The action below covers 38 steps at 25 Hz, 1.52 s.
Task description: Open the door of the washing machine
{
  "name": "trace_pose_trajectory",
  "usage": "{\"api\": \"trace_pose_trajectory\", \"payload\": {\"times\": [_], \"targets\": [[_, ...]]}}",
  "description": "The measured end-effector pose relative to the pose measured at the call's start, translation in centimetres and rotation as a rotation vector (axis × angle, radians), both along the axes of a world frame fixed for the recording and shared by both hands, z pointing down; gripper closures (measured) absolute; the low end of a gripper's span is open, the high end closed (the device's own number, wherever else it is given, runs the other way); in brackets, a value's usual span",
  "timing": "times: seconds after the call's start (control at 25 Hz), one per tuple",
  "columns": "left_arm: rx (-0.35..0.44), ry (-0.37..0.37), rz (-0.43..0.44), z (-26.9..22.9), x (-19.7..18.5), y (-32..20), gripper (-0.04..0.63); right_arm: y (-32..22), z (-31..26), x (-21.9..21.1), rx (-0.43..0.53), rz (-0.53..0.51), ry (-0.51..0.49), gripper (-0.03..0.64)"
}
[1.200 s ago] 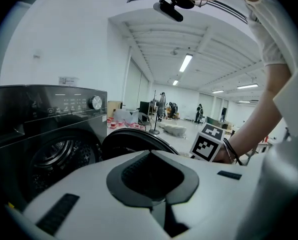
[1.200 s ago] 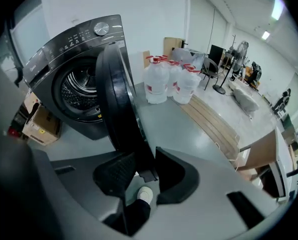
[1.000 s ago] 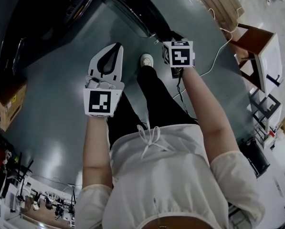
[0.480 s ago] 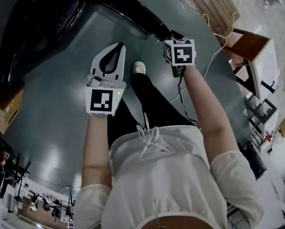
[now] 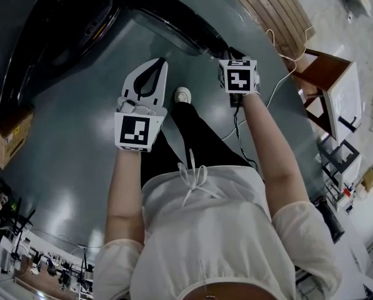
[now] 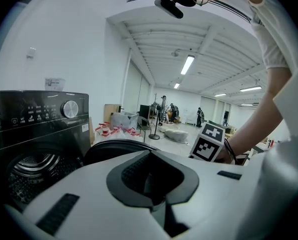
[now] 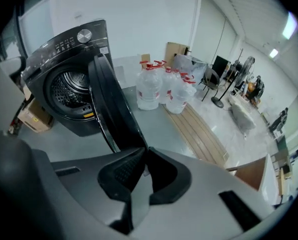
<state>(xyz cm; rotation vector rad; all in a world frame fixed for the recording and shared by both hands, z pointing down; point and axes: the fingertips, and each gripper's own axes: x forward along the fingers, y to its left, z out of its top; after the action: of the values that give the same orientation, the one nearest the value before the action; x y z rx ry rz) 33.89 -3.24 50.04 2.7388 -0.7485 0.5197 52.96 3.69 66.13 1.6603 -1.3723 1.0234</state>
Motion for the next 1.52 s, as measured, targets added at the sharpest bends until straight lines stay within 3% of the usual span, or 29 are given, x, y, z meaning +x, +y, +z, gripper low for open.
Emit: {"api": "trace_pose_trajectory", "payload": {"times": [0.04,0.12,0.6,0.68,0.8,0.92,1.04,1.52], "targets": [[0.0,-0.003,-0.005,-0.3,-0.3,-0.1,0.574,-0.1,-0.6,-0.2,0.01,-0.01,0.027,0.61],[0.036,0.018,-0.021,-1.3,-1.0,-0.5,0.574,-0.6,-2.0,-0.9,0.034,-0.034,0.052,0.609],[0.107,0.031,-0.149,-7.3,-8.9,-2.3,0.574,-8.2,-13.5,-7.4,0.28,-0.158,-0.024,0.609],[0.088,0.008,-0.181,-8.4,-11.2,-2.7,0.574,-9.9,-15.5,-9.6,0.322,-0.195,-0.035,0.609],[0.13,-0.015,-0.232,-11.0,-14.8,-3.8,0.574,-12.1,-18.8,-13.6,0.394,-0.272,-0.046,0.609],[0.124,-0.027,-0.289,-13.4,-18.2,-4.5,0.574,-14.1,-22.3,-18.1,0.48,-0.401,-0.005,0.609],[0.168,-0.012,-0.362,-15.9,-21.9,-5.6,0.574,-15.7,-25.9,-22.9,0.567,-0.516,0.006,0.609],[0.297,-0.056,-0.599,-24.5,-34.8,-5.5,0.574,-18.3,-37.2,-36.0,0.837,-0.794,-0.128,0.609]]}}
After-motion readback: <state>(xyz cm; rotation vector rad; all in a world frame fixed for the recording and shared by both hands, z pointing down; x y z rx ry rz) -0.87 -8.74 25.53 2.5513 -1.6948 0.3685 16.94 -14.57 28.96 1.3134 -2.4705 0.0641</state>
